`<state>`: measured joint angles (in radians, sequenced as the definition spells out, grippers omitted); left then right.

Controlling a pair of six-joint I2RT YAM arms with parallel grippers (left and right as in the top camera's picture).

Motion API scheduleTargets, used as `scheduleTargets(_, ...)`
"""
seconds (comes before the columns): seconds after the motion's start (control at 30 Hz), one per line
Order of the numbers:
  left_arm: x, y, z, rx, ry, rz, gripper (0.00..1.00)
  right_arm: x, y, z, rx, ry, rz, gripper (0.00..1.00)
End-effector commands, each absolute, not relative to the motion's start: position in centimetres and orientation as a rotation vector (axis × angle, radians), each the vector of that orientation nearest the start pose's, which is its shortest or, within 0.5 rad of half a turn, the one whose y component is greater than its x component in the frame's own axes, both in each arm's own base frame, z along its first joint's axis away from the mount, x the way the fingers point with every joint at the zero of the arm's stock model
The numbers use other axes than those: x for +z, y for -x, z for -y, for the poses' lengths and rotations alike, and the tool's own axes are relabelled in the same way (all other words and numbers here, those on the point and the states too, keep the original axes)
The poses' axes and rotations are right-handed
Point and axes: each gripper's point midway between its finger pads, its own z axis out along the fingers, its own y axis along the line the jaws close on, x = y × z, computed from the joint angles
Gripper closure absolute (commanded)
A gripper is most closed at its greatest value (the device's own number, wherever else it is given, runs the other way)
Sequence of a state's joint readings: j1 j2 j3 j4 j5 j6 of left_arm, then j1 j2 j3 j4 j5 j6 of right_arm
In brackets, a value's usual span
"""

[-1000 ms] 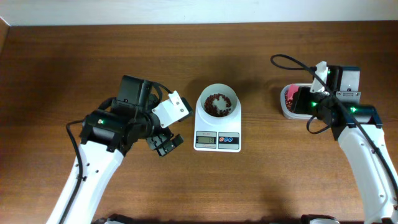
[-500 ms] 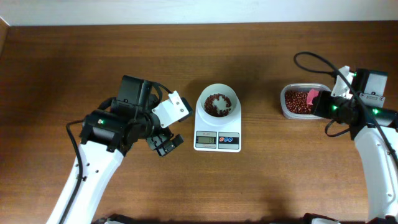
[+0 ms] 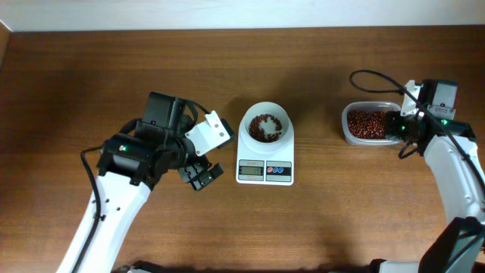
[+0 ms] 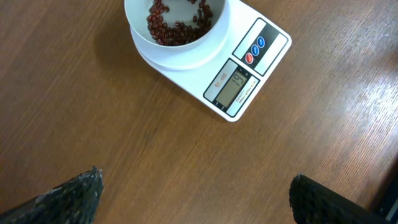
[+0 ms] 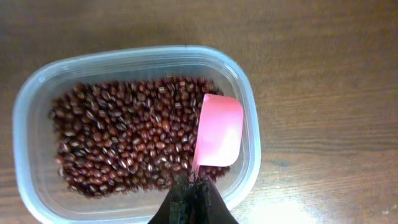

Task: Scoop and weigh 50g on scale
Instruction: 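Carry the empty scoop back to the bean tub with the right gripper, then dip the scoop into the red beans and fill it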

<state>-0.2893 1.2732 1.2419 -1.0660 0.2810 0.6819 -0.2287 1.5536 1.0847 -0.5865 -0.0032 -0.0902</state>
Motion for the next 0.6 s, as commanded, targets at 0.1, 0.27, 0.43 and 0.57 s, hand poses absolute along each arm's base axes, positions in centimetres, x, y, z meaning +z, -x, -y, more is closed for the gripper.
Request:
scheduleTargets(0.1, 21.4, -27.4, 13.2, -0.237, -1.306, -2.233, 0.01, 7.8, -35.8, 8.0, -0.056, -0.18, -2.757, 0.96)
scheduleTargets(0.27, 21.4, -27.4, 13.2, -0.237, -1.306, -2.233, 0.01, 7.9, -35.8, 5.8, 0.141, -0.262, -2.748, 0.96)
scheduleTargets(0.43, 21.4, -27.4, 13.2, -0.237, -1.306, -2.233, 0.01, 7.7, -36.1, 4.4, 0.432, -0.366, -2.712, 0.96)
scheduleTargets(0.57, 21.4, -27.4, 13.2, -0.237, -1.306, -2.233, 0.01, 7.3, -36.0, 5.0, 0.688, -0.471, -2.651, 0.96)
